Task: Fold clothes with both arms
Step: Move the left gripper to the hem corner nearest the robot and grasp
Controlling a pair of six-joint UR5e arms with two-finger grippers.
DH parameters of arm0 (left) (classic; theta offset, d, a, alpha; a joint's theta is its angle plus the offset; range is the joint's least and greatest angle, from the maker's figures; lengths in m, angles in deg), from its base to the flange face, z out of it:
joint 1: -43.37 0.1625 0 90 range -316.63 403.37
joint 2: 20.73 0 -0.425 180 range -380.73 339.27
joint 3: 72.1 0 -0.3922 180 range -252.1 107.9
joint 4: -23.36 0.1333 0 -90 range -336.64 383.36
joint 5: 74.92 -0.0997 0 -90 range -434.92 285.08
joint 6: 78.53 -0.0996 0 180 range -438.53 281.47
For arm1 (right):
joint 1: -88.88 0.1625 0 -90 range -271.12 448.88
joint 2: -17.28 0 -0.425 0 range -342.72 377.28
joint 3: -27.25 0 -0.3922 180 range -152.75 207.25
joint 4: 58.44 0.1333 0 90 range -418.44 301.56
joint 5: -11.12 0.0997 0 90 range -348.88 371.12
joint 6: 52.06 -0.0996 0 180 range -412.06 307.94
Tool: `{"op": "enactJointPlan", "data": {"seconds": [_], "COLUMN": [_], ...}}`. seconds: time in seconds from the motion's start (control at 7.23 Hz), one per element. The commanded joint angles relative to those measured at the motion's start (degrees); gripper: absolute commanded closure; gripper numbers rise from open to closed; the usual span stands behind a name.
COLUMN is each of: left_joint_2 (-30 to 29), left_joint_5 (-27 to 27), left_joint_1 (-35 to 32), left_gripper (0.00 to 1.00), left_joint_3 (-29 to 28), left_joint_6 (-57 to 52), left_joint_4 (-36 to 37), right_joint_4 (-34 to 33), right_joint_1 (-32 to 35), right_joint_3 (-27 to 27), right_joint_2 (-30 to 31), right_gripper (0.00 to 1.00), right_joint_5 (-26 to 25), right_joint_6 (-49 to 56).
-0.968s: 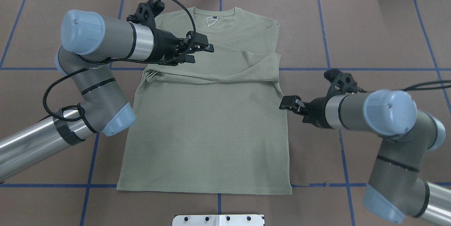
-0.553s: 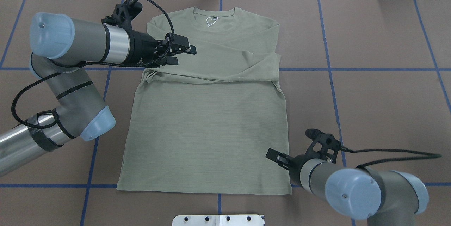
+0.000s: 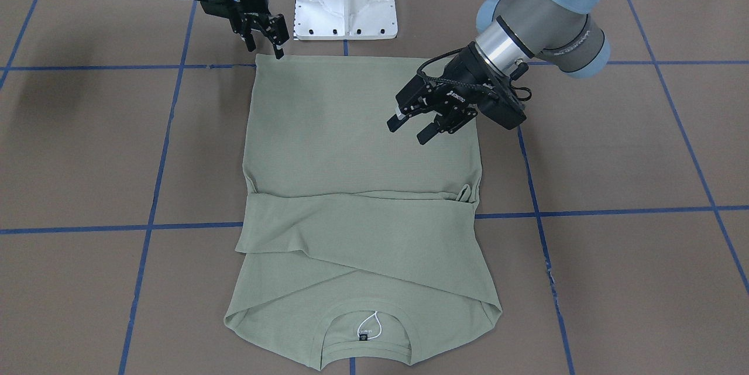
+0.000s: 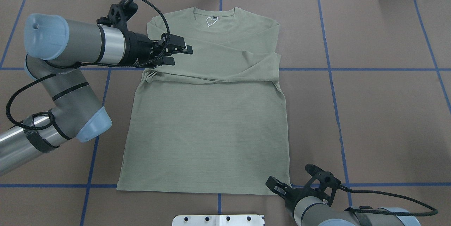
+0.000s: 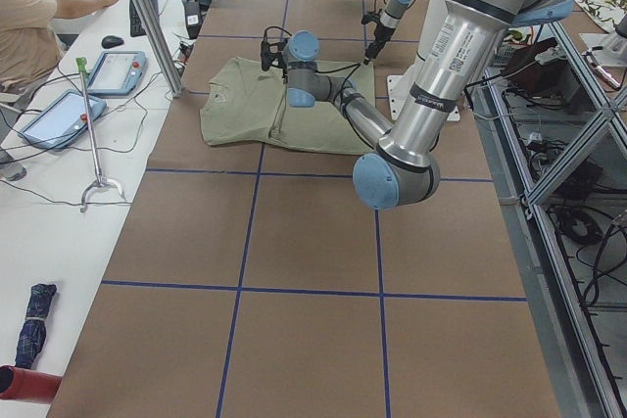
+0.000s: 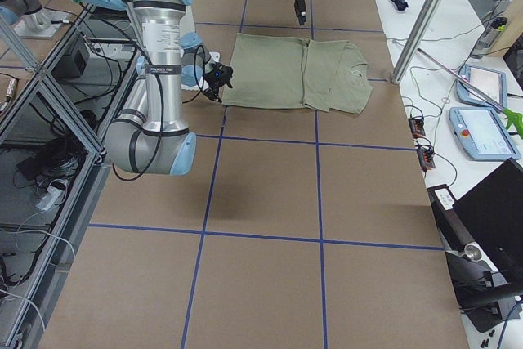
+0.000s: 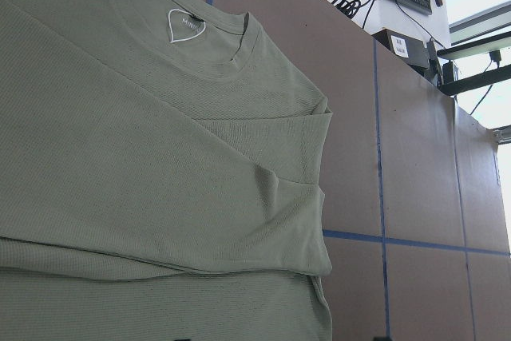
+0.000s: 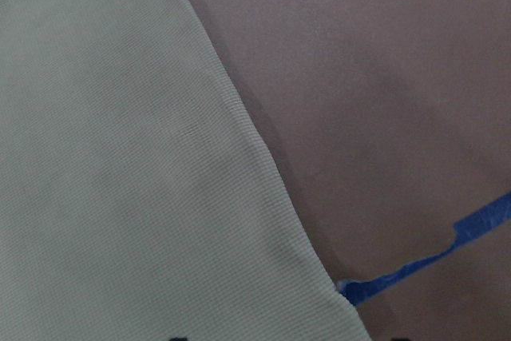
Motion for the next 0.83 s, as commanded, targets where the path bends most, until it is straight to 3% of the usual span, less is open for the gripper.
{"op": "enactJointPlan", "data": {"seconds": [0.0, 0.14, 0.28, 0.41, 0.69], "left_joint_2": [0.04, 0.21, 0.39, 0.39, 0.39], "left_joint_5": [-0.11, -0.11, -0.11, -0.11, -0.11], "left_joint_1": [-0.03, -0.03, -0.03, -0.03, -0.03], "left_gripper": [0.18, 0.18, 0.18, 0.18, 0.18], "left_joint_3": [0.09, 0.09, 0.18, 0.18, 0.09], "left_joint_6": [0.23, 0.23, 0.15, 0.14, 0.14], "left_joint_4": [0.00, 0.00, 0.00, 0.00, 0.00], "right_joint_4": [-0.41, -0.41, -0.41, -0.41, -0.49], "right_joint_1": [-0.27, -0.36, -0.36, -0.27, -0.18], "right_joint_3": [1.39, 1.58, 2.19, 1.85, 2.11], "right_joint_2": [0.07, 0.07, -0.10, -0.37, 0.16], "right_gripper": [0.15, 0.15, 0.22, 0.42, 1.00], "right_joint_5": [0.20, 0.20, 0.29, 0.29, 0.20], "right_joint_6": [-0.86, -0.86, -0.77, -0.77, -0.77]}}
